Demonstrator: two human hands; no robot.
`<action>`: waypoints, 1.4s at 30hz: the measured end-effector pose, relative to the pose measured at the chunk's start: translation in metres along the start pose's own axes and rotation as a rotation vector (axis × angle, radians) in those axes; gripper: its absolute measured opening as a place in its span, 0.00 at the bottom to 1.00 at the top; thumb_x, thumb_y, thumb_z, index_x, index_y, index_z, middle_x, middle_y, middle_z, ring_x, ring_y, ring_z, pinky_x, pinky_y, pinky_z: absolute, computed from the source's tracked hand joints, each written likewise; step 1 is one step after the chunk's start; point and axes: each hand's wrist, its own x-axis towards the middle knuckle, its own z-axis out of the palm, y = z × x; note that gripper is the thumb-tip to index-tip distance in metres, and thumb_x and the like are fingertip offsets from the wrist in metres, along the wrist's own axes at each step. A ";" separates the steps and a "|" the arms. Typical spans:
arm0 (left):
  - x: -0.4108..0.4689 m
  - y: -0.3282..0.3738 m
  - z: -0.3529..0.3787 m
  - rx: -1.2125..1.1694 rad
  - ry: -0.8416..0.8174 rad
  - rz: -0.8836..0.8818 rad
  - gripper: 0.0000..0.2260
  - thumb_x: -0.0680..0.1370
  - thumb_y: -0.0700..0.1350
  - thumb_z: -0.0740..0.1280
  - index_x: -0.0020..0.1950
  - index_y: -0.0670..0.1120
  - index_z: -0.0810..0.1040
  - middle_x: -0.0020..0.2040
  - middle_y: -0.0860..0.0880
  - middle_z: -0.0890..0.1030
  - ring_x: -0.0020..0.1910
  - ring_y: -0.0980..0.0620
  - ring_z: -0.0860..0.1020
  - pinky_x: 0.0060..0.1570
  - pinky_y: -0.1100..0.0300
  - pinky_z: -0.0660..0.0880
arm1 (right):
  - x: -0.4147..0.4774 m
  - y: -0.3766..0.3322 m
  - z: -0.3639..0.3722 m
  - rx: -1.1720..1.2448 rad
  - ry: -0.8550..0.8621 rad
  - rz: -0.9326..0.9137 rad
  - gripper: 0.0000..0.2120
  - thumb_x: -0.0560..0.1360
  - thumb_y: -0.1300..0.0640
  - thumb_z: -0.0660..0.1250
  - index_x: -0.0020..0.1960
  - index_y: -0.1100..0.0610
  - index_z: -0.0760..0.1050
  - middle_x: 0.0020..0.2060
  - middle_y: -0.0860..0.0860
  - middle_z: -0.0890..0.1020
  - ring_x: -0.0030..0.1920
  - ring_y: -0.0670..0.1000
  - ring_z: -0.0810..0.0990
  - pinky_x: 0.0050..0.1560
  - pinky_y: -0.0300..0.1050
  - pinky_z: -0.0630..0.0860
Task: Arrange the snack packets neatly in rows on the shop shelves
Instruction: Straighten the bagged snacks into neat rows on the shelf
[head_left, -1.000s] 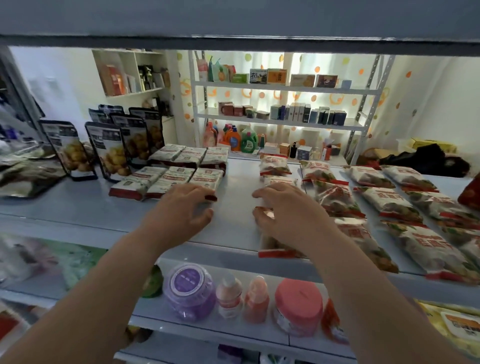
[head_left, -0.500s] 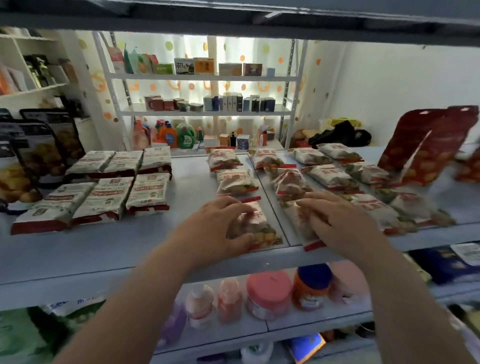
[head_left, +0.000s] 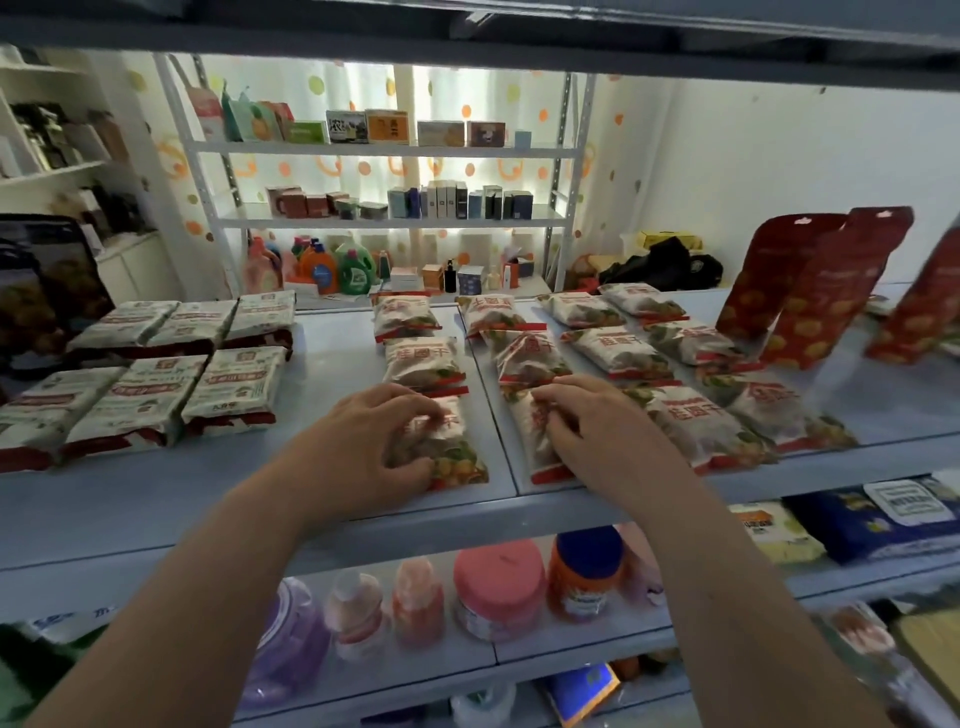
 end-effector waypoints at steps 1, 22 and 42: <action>0.001 0.001 0.000 0.027 0.016 -0.002 0.27 0.68 0.67 0.61 0.66 0.64 0.70 0.66 0.59 0.71 0.65 0.54 0.68 0.63 0.53 0.70 | 0.001 0.002 0.001 0.000 0.004 -0.003 0.17 0.79 0.52 0.60 0.67 0.46 0.74 0.66 0.46 0.74 0.64 0.47 0.71 0.60 0.37 0.62; 0.070 0.001 0.005 0.118 -0.079 -0.125 0.38 0.69 0.75 0.49 0.76 0.61 0.60 0.78 0.54 0.60 0.76 0.50 0.57 0.71 0.49 0.59 | 0.145 -0.006 0.014 -0.166 -0.279 -0.010 0.32 0.74 0.38 0.53 0.78 0.42 0.55 0.78 0.49 0.58 0.77 0.57 0.57 0.71 0.63 0.58; 0.081 -0.006 -0.002 0.079 -0.152 -0.158 0.35 0.71 0.72 0.51 0.76 0.60 0.61 0.78 0.52 0.59 0.76 0.47 0.58 0.71 0.48 0.60 | 0.199 -0.010 0.014 -0.133 -0.474 0.068 0.25 0.79 0.45 0.60 0.75 0.47 0.64 0.71 0.53 0.72 0.63 0.55 0.75 0.60 0.51 0.73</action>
